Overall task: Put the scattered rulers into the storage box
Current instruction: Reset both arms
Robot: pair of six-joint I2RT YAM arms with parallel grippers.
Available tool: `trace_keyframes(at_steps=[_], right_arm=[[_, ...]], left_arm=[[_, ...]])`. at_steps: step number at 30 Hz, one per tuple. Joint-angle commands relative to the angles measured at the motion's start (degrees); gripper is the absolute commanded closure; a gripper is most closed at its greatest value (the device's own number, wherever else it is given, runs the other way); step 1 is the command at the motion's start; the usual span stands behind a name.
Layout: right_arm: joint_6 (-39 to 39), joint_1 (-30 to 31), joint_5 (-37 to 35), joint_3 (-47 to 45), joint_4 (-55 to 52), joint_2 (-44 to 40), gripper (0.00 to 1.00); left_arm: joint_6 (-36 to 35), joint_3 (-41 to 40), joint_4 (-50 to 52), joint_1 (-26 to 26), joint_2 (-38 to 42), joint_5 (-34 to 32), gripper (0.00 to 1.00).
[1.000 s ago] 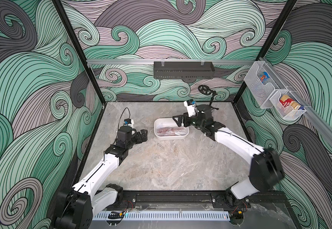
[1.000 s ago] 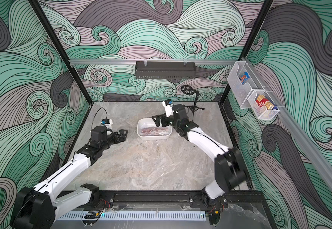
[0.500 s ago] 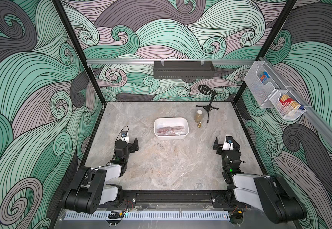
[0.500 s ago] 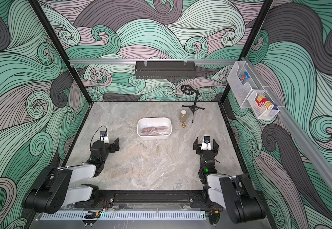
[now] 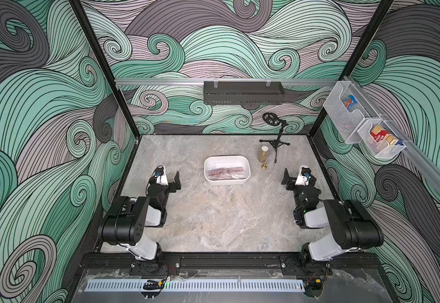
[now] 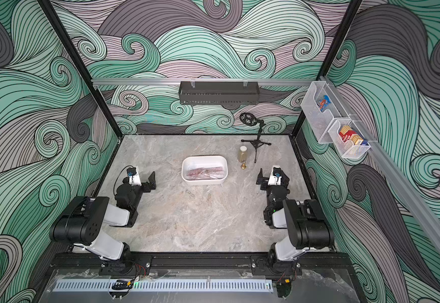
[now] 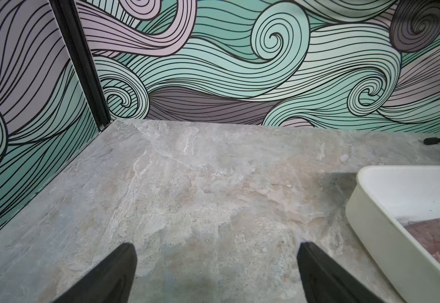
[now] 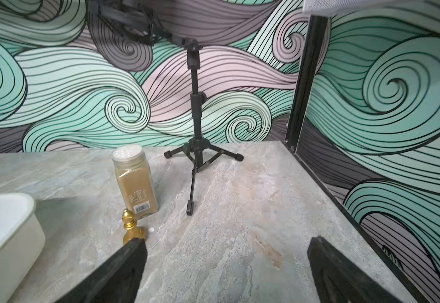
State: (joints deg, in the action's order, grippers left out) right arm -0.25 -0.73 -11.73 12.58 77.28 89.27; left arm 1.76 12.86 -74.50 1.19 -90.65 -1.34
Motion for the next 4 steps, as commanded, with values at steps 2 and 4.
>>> trace_keyframes(at_steps=[2,4], right_arm=[[-0.06,-1.03,4.33,0.01,-0.25,-0.24,0.00],[-0.16,-0.99,4.31,-1.23,2.15,-0.27,0.00]], left_arm=[[-0.21,0.13,-3.11,-0.35,-0.17,1.39,0.01],[-0.09,0.09,-3.24,-0.30,-0.13,1.32,0.01]])
